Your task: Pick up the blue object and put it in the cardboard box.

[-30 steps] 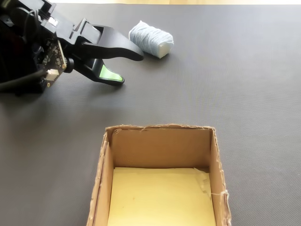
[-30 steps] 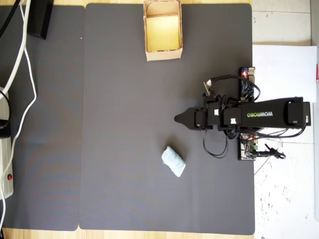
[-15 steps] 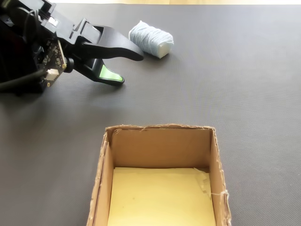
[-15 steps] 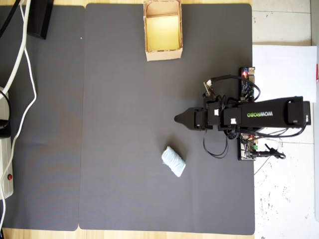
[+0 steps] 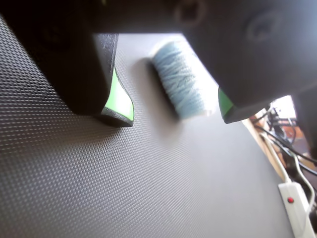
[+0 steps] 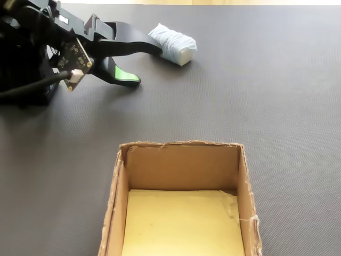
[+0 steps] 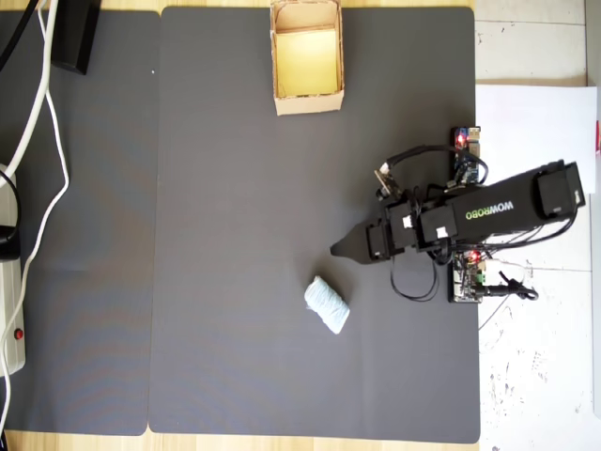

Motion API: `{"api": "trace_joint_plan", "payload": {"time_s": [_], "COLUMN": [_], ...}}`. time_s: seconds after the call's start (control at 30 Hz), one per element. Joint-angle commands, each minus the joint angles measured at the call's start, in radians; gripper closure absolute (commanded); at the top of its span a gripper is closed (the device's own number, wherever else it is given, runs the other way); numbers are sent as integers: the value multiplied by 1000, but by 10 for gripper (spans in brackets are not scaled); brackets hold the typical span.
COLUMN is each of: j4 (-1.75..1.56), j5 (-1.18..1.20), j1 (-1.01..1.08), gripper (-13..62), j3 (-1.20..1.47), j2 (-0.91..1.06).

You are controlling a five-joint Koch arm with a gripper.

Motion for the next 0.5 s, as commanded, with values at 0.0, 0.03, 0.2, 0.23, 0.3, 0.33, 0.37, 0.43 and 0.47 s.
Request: {"api": "trace_joint_plan", "payload": {"time_s": [0.0, 0.03, 0.2, 0.23, 0.3, 0.33, 0.37, 0.43, 0.47], "j4": [84, 84, 84, 84, 84, 84, 84, 86, 86], "j5": [37, 37, 37, 37, 37, 37, 38, 38, 38], "j1": [-21, -31, -92, -100, -110, -123, -132, -172, -183], "gripper": [159, 159, 160, 160, 161, 162, 162, 162, 163], "j3": [37, 37, 37, 37, 37, 37, 35, 32, 31], "j2": [86, 86, 86, 84, 84, 84, 83, 84, 84]}}
